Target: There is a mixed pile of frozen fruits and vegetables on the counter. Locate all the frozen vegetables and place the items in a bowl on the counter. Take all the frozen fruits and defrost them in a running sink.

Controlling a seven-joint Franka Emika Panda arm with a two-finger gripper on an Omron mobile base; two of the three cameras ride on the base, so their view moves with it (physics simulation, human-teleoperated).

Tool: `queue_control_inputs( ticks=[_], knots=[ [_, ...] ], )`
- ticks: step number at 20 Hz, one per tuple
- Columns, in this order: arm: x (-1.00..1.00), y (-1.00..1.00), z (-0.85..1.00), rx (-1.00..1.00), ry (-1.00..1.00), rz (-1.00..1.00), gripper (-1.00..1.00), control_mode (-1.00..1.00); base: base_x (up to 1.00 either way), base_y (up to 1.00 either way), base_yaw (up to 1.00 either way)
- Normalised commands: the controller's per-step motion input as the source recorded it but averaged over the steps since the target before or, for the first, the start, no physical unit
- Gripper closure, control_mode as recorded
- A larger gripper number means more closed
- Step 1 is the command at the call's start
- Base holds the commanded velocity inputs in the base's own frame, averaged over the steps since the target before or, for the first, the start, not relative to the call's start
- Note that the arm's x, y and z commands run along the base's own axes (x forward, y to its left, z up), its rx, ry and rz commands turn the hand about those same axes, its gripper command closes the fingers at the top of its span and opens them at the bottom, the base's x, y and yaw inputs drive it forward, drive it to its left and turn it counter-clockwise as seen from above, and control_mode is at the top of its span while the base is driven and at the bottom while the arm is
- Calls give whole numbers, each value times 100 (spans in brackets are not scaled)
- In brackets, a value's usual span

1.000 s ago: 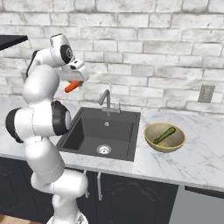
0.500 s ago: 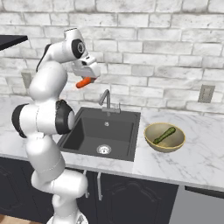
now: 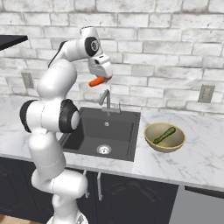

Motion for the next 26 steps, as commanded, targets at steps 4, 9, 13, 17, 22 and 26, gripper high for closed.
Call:
queue_control_inputs(
  ticks=[4,9,13,17,22,26],
  knots=[
    [0,-68,0,0,0,-22,100,-100,0,0,0],
    [0,-71,0,2,0,-25,100,-100,0,0,0],
    [0,-67,0,2,0,-25,100,-100,0,0,0],
    [0,-61,-3,1,0,-20,100,-100,0,0,0],
    [-1,-44,-20,0,0,-6,100,-100,0,0,0],
    [0,-34,-31,0,0,-1,100,-100,0,0,0]
  ],
)
